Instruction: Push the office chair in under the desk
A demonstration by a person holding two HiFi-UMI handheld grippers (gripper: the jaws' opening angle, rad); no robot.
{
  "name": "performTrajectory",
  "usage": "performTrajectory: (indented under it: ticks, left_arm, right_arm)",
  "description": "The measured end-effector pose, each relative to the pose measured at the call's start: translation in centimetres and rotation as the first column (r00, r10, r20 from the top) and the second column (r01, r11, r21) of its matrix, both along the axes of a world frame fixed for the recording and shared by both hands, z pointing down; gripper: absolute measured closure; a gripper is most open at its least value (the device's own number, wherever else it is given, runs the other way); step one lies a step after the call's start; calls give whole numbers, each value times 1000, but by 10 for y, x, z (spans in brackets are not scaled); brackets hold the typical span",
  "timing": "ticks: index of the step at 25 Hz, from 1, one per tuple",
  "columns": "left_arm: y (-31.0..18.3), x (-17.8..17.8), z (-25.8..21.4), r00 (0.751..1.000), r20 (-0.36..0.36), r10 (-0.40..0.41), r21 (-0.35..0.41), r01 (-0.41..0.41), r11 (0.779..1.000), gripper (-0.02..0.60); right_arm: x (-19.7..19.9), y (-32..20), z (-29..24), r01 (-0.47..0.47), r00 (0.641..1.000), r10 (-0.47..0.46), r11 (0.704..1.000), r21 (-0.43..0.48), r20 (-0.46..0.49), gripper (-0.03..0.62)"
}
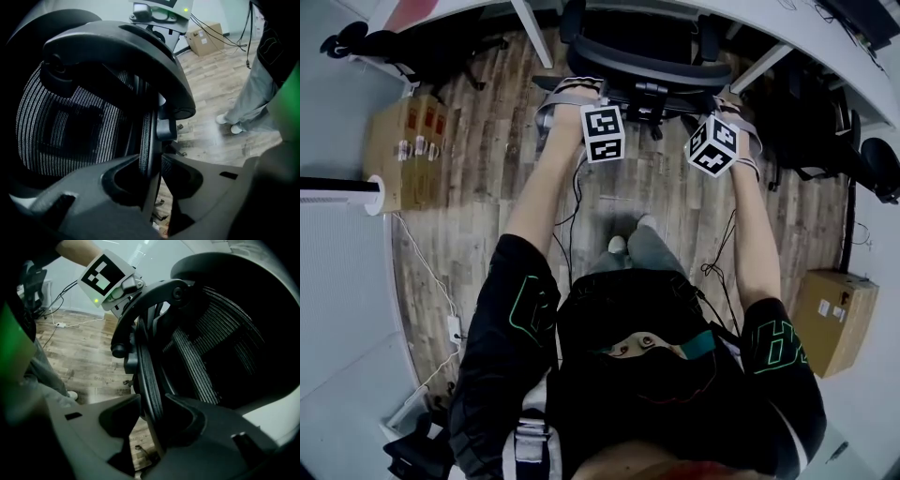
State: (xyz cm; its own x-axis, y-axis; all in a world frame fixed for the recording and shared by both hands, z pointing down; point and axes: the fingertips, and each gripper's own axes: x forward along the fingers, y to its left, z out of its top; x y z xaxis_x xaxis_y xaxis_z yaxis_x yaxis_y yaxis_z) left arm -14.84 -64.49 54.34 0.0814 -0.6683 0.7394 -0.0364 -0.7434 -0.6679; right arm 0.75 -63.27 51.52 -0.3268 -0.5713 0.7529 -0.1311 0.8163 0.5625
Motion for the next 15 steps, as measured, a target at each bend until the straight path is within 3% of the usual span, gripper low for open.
performTrajectory:
  ticks: [15]
  left_arm:
    - [-93, -20, -2, 998, -7, 58, 0, -58, 998, 453]
  right_arm:
    - [-22, -93, -2, 2, 1000, -2, 1000, 25, 2, 431]
